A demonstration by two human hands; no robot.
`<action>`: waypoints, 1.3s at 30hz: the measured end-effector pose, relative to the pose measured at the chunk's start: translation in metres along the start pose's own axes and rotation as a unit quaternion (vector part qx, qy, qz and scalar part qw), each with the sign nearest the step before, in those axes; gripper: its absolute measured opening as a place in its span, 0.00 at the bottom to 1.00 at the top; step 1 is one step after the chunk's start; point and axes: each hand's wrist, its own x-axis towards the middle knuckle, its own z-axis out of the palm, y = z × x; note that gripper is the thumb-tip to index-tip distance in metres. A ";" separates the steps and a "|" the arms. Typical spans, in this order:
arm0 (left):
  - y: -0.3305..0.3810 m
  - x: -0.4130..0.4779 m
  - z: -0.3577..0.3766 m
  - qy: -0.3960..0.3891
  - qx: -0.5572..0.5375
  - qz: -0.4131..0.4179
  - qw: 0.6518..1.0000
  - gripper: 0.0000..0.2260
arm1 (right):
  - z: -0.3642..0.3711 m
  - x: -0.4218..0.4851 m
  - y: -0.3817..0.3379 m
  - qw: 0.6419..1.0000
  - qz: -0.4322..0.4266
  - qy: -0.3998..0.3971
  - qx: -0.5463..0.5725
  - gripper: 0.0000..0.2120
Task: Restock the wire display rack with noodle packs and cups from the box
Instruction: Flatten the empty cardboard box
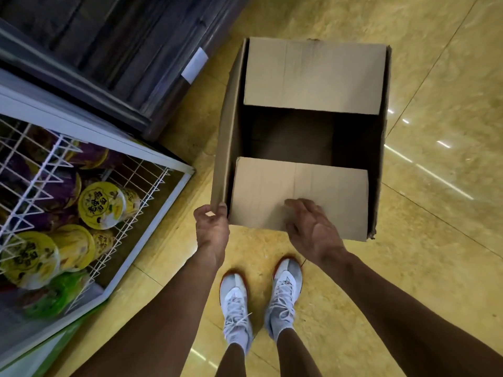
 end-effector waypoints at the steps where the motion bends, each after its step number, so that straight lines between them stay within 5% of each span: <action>1: 0.000 0.005 -0.001 -0.009 -0.022 -0.023 0.999 0.13 | 0.006 0.001 -0.004 1.000 -0.003 0.001 0.002 0.24; 8: 0.010 0.027 -0.012 -0.066 -0.165 -0.149 0.973 0.20 | 0.035 -0.004 -0.019 0.999 -0.015 -0.021 -0.019 0.25; 13: 0.002 0.022 -0.023 -0.077 -0.262 -0.145 0.951 0.15 | 0.040 -0.010 -0.030 0.999 0.015 -0.022 0.025 0.27; 20: -0.002 -0.010 -0.027 -0.056 -0.248 -0.053 0.966 0.04 | 0.042 -0.012 -0.059 0.991 0.037 -0.056 0.118 0.31; 27: -0.028 -0.048 -0.024 -0.049 -0.033 0.135 0.989 0.18 | 0.055 -0.022 -0.070 0.972 0.072 -0.082 0.206 0.33; 30: -0.036 -0.059 -0.022 -0.079 0.088 0.211 0.970 0.27 | 0.060 -0.026 -0.055 0.964 0.118 -0.047 0.233 0.25; 37: -0.042 -0.060 0.014 -0.146 0.280 0.238 0.919 0.25 | 0.057 -0.043 -0.003 0.897 0.200 0.089 0.384 0.04; 39: -0.038 -0.065 0.028 -0.146 0.304 0.252 0.907 0.25 | 0.051 -0.048 0.004 0.889 0.193 0.108 0.400 0.11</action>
